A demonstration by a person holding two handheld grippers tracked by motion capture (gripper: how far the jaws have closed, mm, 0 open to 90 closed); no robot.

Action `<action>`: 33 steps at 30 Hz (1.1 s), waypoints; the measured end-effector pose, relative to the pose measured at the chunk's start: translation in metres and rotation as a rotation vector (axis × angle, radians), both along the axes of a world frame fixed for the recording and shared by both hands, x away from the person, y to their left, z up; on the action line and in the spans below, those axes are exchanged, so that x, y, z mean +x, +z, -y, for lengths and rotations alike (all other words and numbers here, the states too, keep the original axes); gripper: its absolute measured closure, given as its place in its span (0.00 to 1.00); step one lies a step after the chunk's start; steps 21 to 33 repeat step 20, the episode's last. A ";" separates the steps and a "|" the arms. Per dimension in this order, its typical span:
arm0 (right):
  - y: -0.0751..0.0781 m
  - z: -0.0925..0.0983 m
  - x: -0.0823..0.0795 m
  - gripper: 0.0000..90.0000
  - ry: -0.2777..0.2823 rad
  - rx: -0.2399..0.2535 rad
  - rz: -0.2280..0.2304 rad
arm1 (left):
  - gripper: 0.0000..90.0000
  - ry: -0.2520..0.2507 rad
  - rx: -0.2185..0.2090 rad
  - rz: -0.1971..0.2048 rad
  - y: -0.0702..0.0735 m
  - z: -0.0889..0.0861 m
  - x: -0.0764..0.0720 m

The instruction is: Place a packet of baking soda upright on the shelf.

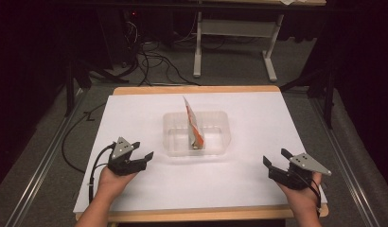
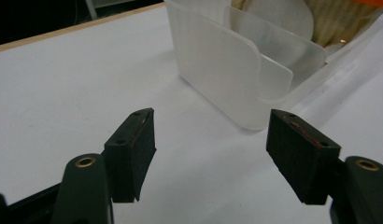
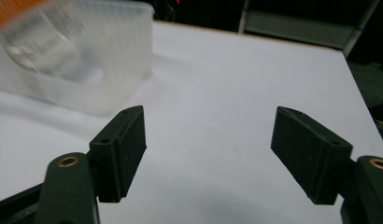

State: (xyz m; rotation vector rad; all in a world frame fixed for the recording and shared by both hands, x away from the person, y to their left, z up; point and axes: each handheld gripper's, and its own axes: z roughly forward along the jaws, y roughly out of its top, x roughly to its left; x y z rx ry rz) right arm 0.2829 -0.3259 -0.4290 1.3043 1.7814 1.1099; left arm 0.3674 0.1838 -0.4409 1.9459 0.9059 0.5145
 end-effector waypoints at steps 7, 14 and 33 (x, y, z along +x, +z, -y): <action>-0.016 -0.004 0.009 0.30 0.029 -0.007 -0.079 | 0.37 -0.016 0.010 0.002 0.000 0.009 -0.003; -0.016 -0.014 0.008 0.30 0.072 -0.031 -0.069 | 0.37 -0.026 0.004 0.008 0.001 0.009 -0.003; -0.016 -0.014 0.008 0.30 0.057 -0.029 -0.071 | 0.37 -0.020 -0.004 0.015 0.003 0.005 -0.003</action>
